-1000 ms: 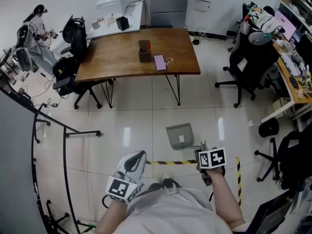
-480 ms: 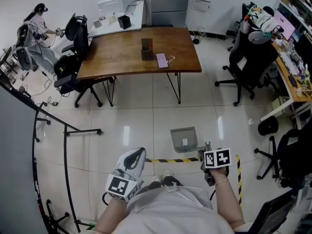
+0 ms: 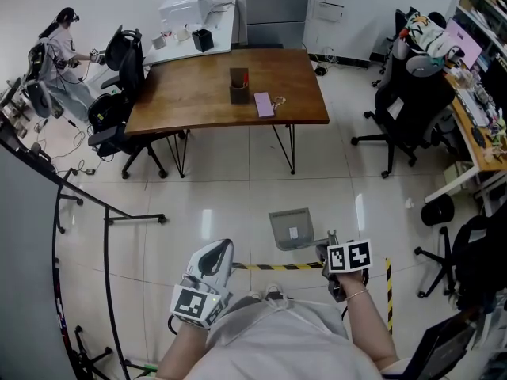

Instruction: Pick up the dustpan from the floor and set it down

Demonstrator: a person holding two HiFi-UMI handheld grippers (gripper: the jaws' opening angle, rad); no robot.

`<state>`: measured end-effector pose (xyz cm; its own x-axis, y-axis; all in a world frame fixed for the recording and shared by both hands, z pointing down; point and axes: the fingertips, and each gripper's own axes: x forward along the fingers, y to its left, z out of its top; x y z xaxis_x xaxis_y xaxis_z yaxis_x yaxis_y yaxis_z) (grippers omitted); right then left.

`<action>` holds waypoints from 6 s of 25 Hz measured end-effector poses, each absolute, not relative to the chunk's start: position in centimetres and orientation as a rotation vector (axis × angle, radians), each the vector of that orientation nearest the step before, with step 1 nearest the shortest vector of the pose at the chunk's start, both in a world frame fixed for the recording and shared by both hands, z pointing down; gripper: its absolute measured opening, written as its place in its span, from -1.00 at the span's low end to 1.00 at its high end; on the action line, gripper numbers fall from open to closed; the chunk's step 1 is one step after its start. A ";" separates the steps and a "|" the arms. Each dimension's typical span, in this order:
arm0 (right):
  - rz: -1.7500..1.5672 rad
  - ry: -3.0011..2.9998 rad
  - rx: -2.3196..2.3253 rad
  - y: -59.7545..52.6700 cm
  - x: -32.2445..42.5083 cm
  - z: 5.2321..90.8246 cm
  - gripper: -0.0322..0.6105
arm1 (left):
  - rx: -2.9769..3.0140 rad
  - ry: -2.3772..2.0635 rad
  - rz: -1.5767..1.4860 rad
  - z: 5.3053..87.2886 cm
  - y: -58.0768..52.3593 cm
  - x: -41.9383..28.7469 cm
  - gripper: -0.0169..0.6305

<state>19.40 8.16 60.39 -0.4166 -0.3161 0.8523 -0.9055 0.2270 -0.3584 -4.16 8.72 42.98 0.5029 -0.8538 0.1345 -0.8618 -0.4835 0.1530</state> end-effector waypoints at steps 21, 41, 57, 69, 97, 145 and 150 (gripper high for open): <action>1.221 -1.814 1.080 -8.4 14.9 63.0 -0.89 | 2.525 -1.393 0.076 45.3 -10.4 -8.7 -0.90; 1.280 -1.764 1.136 -24.0 12.4 77.4 -0.89 | 2.424 -1.421 0.130 54.6 -22.4 -11.3 -0.90; 1.195 -1.755 1.062 -25.0 10.9 82.9 0.62 | 2.366 -1.363 0.155 58.7 -22.7 -10.9 -0.90; 1.000 -1.678 1.140 -21.1 13.2 79.0 0.92 | 2.346 -1.286 0.159 54.2 -19.5 -12.1 -0.90; 0.441 -2.676 1.223 5.8 12.7 43.9 -0.89 | 2.562 -1.410 -0.018 42.0 9.7 -1.4 -0.90; 0.281 -2.771 1.111 8.0 6.9 38.7 -0.89 | 2.609 -1.461 -0.065 37.7 10.2 -1.8 -0.90; 0.284 -2.772 1.119 7.8 6.6 38.6 -0.89 | 2.619 -1.470 -0.029 38.0 9.9 -1.9 -0.90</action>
